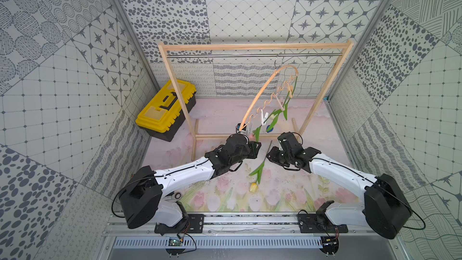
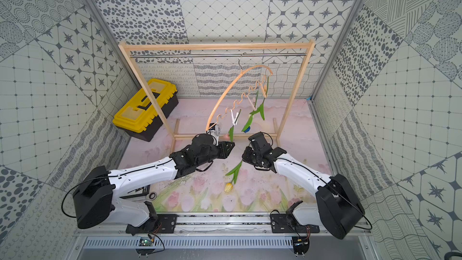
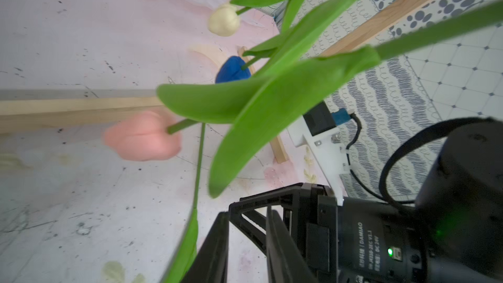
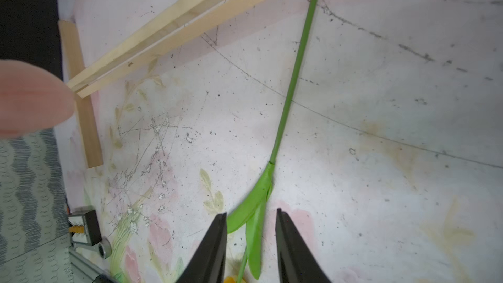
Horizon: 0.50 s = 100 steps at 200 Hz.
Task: Dry the flowers on a clothes hanger
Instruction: Pick up the flower at the center of the board.
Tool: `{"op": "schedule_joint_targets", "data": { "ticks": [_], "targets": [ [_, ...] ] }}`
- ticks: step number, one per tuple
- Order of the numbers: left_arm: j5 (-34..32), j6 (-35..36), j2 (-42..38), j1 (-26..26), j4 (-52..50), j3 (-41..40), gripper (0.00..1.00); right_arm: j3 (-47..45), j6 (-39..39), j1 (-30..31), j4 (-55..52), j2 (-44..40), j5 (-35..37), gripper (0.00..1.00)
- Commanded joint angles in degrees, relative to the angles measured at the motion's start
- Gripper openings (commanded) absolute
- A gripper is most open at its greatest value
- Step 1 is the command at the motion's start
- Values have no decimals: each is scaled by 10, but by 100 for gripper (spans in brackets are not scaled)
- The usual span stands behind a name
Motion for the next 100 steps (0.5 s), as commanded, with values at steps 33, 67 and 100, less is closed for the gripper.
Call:
{"op": "schedule_joint_targets", "data": {
  "ticks": [33,67,100],
  "targets": [
    [-164,56,-71,6,-147,-58,28,122,49,31,-102,149,94,29],
    [-183,46,-103,14,-186,-77,29,167,67,40,-137,212,100,29],
    [-191,51,-132,20,-187,-90,29,190,78,44,-139,256,103,26]
  ]
}}
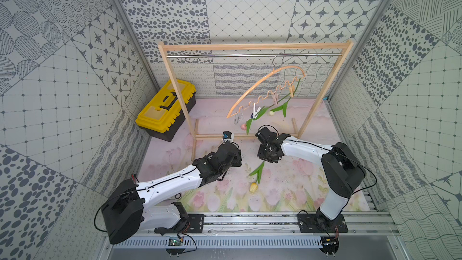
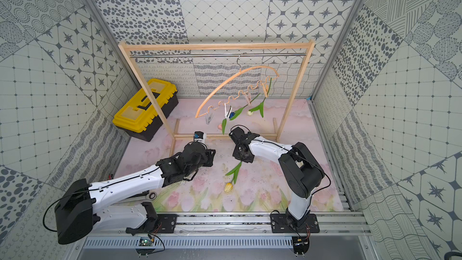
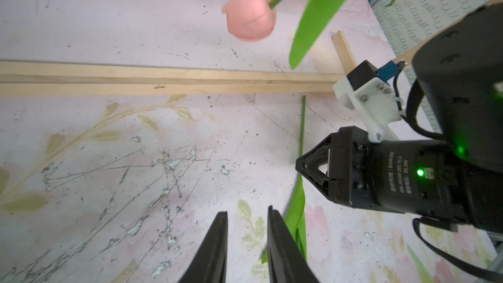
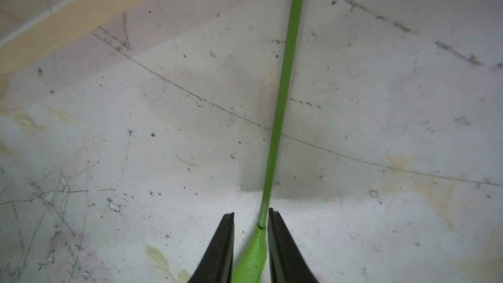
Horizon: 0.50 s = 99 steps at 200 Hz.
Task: Dry the flowers on a clothes hanger
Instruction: Pick up the flower at the center of the board.
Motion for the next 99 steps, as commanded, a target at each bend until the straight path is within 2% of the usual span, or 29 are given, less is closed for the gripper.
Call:
{"op": "schedule_joint_targets", "data": {
  "ticks": [1,34,44,67,99],
  "targets": [
    [-55,16,-29,8,-45,-11,29,22,20,4,-21,25,20,26],
    [-59,33,-47,12,-52,-11,28,52,14,4,-69,62,32,20],
    [-64,37,-54,14,-56,-9,28,57,10,4,-78,70,33,12],
    [-74,42,-73,19,-68,-8,28,53,8,4,-88,76,33,1],
    [-86,43,-91,28,-108,4,29,5,2,4,-64,25,41,0]
  ]
}}
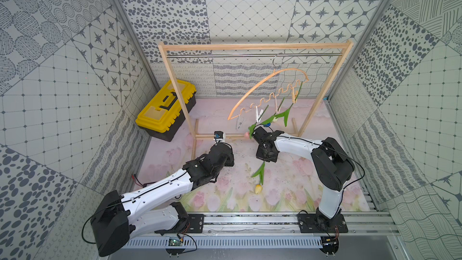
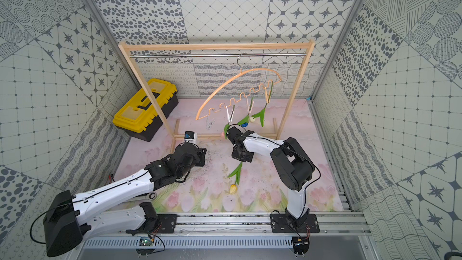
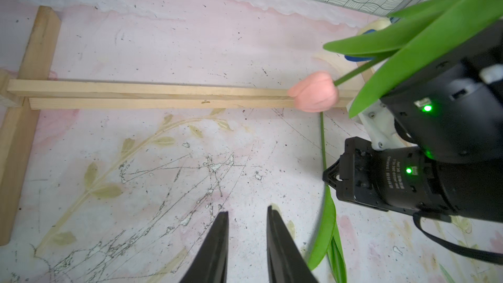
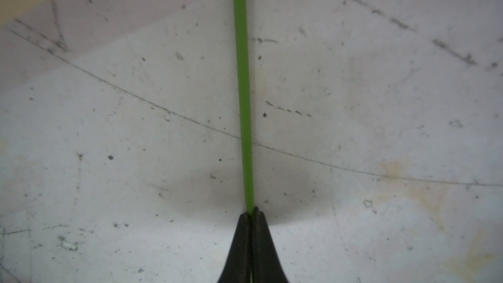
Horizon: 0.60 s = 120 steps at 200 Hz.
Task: Dry the flowers on a clothes hanger
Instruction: Pick up the flower at the center of the board.
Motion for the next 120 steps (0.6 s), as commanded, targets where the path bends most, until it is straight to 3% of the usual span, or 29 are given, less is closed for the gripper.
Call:
{"op": "schedule_joint_targets", "data": {
  "ticks": [1,28,57,96,120],
  "targets": [
    [-37,21,-20,11,-55,13,30,-48,-5,2,-1,-27,16,0],
    [-32,30,-30,26,-98,40,43,-151,-35,0,92,-156,12,0],
    [18,101,-54,71,-120,67,65,-271,-82,-2,173,-320,-10,0],
    [235,208,-84,155,-63,101,76,-381,-123,-2,252,-562,-49,0],
    [373,249,-83,192,-33,122,81,-396,-142,-5,258,-638,-56,0]
  ]
}}
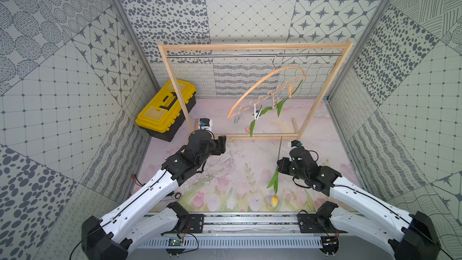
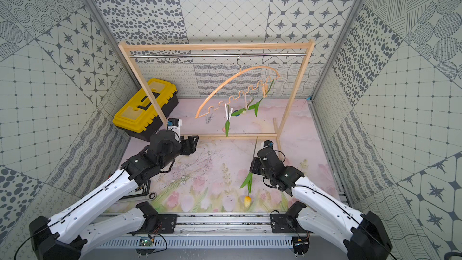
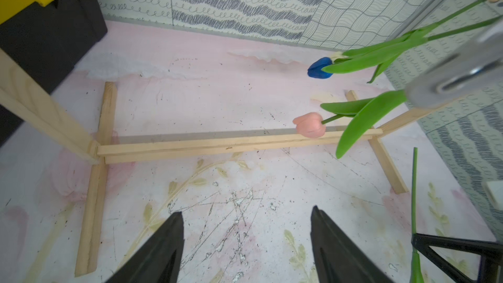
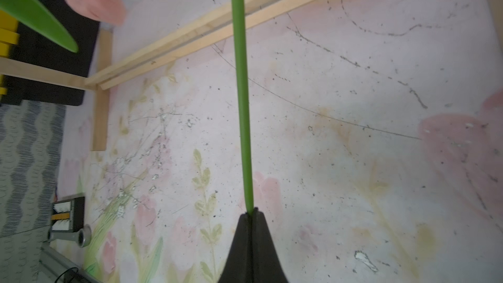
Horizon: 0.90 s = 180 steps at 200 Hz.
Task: Dry the flowers on a clothes hanger
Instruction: Pick up the flower at the center of the board, then open the clamp at the hanger.
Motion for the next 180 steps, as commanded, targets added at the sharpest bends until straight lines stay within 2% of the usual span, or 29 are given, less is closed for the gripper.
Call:
{"op": "schedule_joint_targets", "data": {
  "ticks": [1,17,36,67,94,126,144,180],
  "targets": [
    [263,128,-7,54,43,34,81,-7,-37,-3,62,-54,-19,0],
    [369,166,-10,76,59,39,84,-1,-47,-4,74,-66,-40,0],
    [455,174,0,106,100,44,91,0,-52,-5,101,-68,-71,0],
    [670,124,66,166,204,79,93,1,-57,-5,132,-67,-122,0],
    [789,96,146,171,226,139,99,19,-63,-5,126,-73,-144,0],
    [845,74,188,170,271,151,99,24,-61,-4,119,-101,-143,0],
    [851,44,198,164,327,135,98,27,-58,-4,123,-104,-152,0],
    [855,42,220,141,342,130,97,33,-48,-4,136,-110,-164,0]
  ]
}}
